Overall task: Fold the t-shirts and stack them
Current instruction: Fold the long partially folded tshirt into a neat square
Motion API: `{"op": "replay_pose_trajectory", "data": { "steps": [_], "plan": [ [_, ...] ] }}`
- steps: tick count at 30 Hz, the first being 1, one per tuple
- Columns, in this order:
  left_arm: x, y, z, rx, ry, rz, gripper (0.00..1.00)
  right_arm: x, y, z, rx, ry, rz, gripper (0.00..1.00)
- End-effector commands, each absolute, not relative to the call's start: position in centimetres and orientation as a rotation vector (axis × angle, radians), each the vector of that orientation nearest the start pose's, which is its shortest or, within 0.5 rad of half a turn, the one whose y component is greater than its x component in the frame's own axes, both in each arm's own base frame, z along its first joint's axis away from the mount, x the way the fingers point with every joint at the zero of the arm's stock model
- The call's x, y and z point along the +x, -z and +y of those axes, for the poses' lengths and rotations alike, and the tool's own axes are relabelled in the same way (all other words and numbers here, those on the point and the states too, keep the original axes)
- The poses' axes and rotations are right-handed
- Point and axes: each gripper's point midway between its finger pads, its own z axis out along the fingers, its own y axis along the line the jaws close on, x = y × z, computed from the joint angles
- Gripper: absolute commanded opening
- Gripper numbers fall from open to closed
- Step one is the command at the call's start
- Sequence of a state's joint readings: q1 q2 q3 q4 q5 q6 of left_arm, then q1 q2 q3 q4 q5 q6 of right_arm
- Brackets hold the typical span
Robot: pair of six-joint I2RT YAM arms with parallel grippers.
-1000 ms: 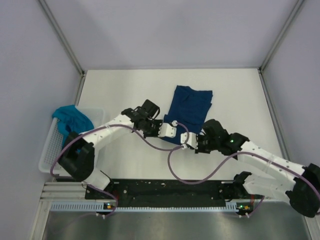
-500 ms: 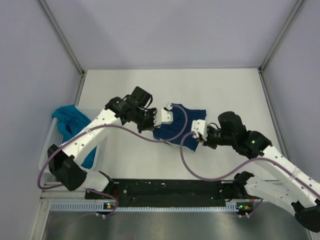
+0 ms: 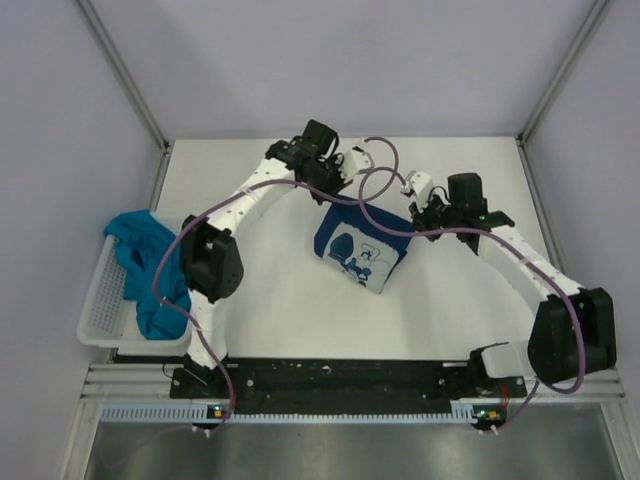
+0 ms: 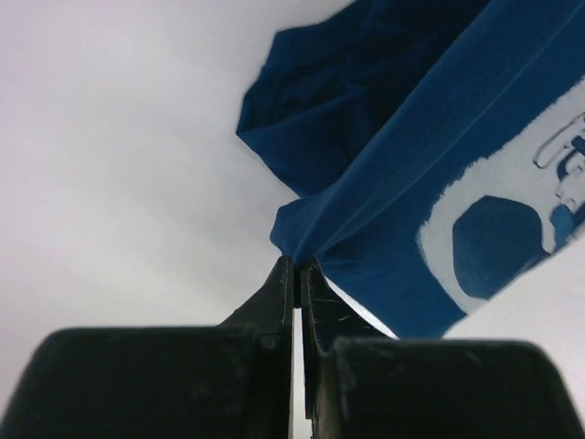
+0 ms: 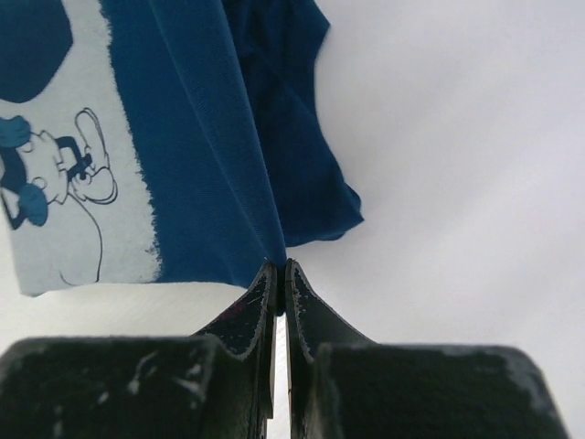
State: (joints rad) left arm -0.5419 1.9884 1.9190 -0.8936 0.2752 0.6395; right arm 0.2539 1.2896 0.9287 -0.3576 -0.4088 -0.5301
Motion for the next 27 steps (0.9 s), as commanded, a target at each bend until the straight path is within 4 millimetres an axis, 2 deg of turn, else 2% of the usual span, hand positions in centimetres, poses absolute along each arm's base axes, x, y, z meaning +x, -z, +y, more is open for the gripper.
{"op": "replay_pose_trajectory", "data": {
  "steps": [1, 5, 12, 19, 20, 21, 23, 24, 27],
  "plan": [
    [46.5, -17.6, -27.7, 1.343, 0.171, 2.032, 0.0, 37.6, -14.3, 11.0, -0.947, -0.185, 2.053, 0.0],
    [49.1, -14.4, -28.5, 1.288, 0.121, 2.061, 0.0, 39.3, -12.1, 10.2, -0.932, -0.163, 2.111, 0.0],
    [51.1, -10.3, -29.2, 1.248, 0.024, 2.085, 0.0, 42.1, -9.6, 9.7, -0.874, -0.125, 2.178, 0.0],
    [52.0, -8.4, -29.9, 1.239, -0.069, 2.077, 0.0, 43.1, -7.8, 9.4, -0.853, -0.113, 2.229, 0.0],
    [52.3, -8.3, -29.7, 1.232, -0.085, 2.077, 0.04, 43.4, -7.5, 9.3, -0.828, -0.103, 2.244, 0.02],
    [52.5, -8.4, -29.6, 1.22, -0.101, 2.076, 0.15, 43.9, -7.4, 9.1, -0.792, -0.093, 2.256, 0.07],
    [53.2, -9.1, -29.4, 1.171, -0.128, 2.068, 0.37, 45.2, -7.6, 8.8, -0.731, -0.078, 2.265, 0.12],
    [53.5, -10.0, -29.4, 1.147, -0.142, 2.056, 0.47, 46.0, -7.7, 8.5, -0.676, -0.062, 2.279, 0.19],
    [54.4, -14.3, -28.9, 1.065, -0.187, 2.0, 0.59, 47.7, -9.6, 7.2, -0.474, -0.042, 2.303, 0.36]
  ]
}}
